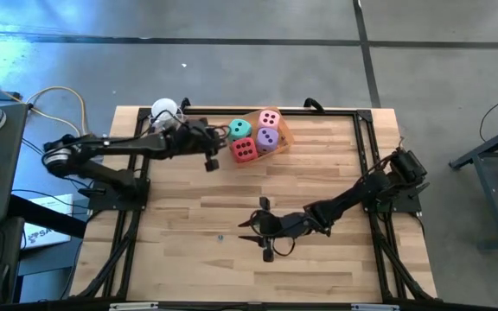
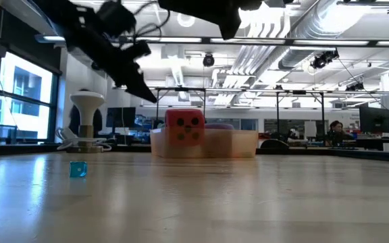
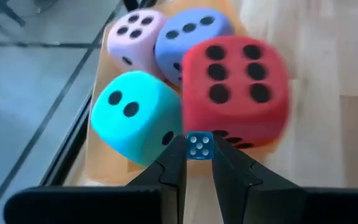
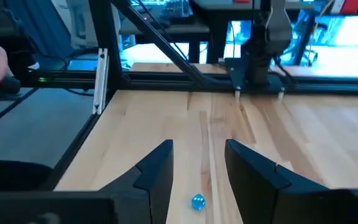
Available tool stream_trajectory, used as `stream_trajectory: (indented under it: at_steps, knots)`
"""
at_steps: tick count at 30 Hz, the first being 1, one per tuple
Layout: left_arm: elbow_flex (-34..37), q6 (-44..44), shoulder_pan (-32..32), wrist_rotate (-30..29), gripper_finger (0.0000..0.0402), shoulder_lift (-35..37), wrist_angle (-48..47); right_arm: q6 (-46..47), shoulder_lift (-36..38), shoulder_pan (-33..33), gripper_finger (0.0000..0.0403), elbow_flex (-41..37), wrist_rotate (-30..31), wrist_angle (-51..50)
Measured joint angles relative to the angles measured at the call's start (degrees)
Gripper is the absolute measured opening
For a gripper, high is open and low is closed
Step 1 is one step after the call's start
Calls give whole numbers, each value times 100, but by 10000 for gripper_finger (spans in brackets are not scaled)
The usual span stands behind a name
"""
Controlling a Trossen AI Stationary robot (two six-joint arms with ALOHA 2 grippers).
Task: Pick & Place Dice
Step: Put the left light blue die into the bin, then put the light blue die into the bin
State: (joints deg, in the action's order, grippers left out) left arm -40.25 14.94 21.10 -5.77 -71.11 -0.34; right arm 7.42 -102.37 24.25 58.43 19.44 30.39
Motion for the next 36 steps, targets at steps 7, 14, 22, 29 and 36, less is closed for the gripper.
stream_trajectory:
  at_steps: [7, 14, 22, 29, 36]
  knots:
    - [-151, 42, 260, 65, 50, -988, 414, -321, 0, -35, 138, 0, 670, 31]
    - [-155, -4, 264, -139, 65, -1220, 799, -739, 0, -35, 138, 0, 911, -15]
    - [-162, 33, 352, 50, 84, -1245, 1096, -922, 0, -64, 138, 0, 917, -19]
    - [-164, -131, 450, 108, 85, -1493, 1178, -922, 0, -61, 138, 0, 901, -193]
    - [-164, -536, 97, -78, 86, -1063, 676, -922, -2, -61, 138, 0, 914, -332]
